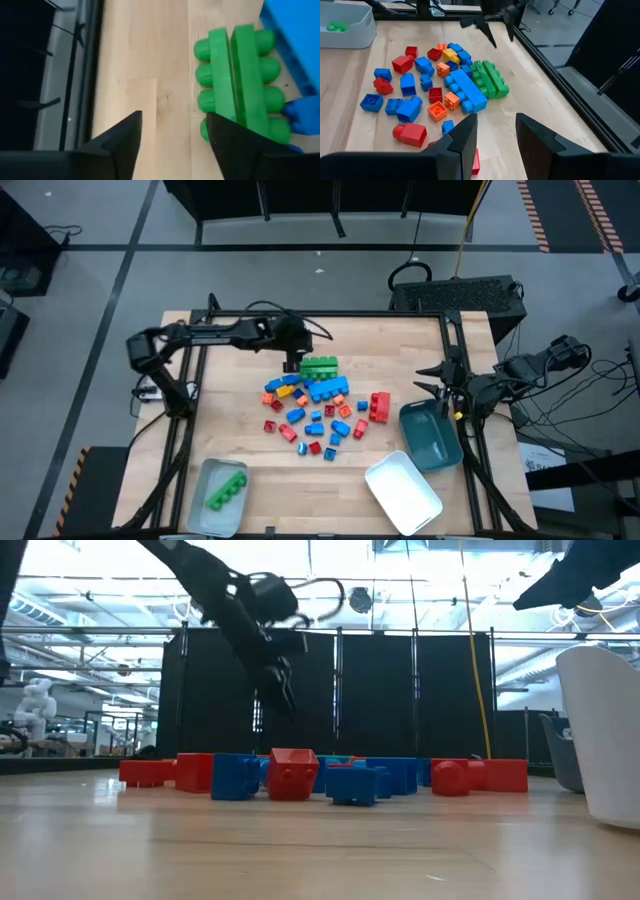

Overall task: Sort blocks by size
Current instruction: Put the rectangular green game piece into the gray bin

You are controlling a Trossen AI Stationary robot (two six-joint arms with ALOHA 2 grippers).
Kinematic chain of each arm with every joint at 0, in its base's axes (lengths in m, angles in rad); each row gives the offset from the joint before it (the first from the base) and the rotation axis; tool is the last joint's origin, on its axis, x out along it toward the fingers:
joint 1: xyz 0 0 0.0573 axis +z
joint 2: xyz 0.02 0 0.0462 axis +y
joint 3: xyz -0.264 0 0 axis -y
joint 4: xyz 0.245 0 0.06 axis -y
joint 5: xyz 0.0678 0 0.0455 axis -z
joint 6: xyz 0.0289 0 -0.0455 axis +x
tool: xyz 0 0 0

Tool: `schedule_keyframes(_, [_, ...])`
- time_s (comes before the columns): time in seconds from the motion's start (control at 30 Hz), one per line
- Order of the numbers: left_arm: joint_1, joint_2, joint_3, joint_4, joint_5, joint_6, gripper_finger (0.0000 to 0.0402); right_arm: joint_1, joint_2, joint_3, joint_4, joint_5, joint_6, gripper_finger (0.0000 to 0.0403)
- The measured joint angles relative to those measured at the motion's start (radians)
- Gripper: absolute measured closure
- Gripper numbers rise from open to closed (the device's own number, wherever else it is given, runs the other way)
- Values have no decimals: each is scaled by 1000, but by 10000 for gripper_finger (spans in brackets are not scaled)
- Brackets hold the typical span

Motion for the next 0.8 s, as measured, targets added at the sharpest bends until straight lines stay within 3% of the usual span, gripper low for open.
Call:
schedule_keyframes(0.17, [2,90,73,-29,-67,16,151,0,10,0,0,-22,1,284])
schedule_keyframes(0.37, [5,163,157,-44,-73,20,150,0,11,0,1,-26,3,284])
schedule_keyframes(0.57, [6,243,226,-193,28,-37,150,0,11,0,1,-26,3,284])
schedule_keyframes(0.8, [0,256,230,-204,48,-31,151,0,10,0,1,-25,3,284])
